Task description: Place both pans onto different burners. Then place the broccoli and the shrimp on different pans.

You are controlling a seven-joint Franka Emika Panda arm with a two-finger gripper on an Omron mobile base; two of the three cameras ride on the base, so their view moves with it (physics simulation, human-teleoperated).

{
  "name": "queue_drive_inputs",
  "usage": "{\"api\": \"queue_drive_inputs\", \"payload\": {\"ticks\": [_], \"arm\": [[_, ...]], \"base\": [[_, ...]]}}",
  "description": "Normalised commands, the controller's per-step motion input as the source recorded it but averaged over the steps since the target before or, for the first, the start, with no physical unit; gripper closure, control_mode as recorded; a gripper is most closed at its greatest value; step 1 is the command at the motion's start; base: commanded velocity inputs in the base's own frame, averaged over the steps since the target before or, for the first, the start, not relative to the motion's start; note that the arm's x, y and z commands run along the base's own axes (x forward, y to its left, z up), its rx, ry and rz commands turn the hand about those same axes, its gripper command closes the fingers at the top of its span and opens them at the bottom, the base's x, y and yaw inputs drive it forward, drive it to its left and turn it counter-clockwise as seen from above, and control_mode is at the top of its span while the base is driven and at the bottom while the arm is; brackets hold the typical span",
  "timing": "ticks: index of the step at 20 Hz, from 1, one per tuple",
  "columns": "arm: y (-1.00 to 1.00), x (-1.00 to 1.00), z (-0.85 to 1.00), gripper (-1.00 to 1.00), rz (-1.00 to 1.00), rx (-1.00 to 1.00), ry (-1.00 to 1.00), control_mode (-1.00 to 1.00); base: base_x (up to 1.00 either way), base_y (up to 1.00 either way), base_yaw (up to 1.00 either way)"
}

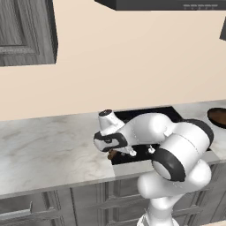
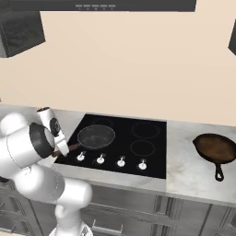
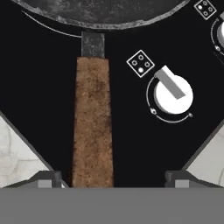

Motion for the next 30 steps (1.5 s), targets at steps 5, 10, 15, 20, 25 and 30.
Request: {"api": "queue_drive_inputs", "payload": {"ticks": [5,10,15,20,25,30], "arm": [[-0.40,-0.09,0.81,-1.00,0.00,0.00,-0.11,-1.00],[-0.81,-0.20,0.54,-1.00,0.06,0.00,-0.04,-1.00],[-0.98,-0.20,0.24,-1.00,0.15,0.00,0.00,-1.00],[-1.00,-0.12,0.07,-1.00,0.16,0.00,0.00,-1.00],[-0.99,-0.07,0.15,-1.00,0.14,0.00,0.00,-1.00],[-0.89,-0.01,0.03,-1.00,0.09,0.00,0.00,-1.00]], "base": [[0.00,0.00,0.00],[0.00,0.00,0.00],[0.00,0.00,0.00],[0.00,0.00,0.00],[0.00,0.00,0.00],[0.00,0.00,0.00]]}}
